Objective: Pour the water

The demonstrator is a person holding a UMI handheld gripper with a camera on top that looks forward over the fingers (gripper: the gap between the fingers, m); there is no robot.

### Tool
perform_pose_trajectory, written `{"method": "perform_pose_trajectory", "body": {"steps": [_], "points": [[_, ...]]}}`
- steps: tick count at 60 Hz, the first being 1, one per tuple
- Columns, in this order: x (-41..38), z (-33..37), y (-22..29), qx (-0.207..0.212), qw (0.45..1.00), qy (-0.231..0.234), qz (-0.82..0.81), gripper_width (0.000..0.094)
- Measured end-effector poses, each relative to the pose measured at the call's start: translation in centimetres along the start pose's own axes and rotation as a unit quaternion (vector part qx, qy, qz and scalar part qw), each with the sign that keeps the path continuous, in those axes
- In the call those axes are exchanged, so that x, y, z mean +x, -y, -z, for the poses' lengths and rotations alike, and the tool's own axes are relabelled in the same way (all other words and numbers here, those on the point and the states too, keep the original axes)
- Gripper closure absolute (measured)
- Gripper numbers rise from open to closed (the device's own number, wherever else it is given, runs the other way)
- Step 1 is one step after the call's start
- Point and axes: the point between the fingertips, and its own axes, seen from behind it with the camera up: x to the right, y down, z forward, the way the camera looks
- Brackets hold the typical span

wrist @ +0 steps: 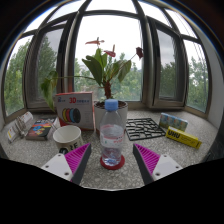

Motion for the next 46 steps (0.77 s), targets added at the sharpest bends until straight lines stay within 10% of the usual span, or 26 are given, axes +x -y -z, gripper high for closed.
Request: {"method": "perform_pose_trajectory", "body": {"steps": [46], "points": [[-5.0,27.8,-5.2,0.007,0.998,-0.05,0.026,0.0083]]}}
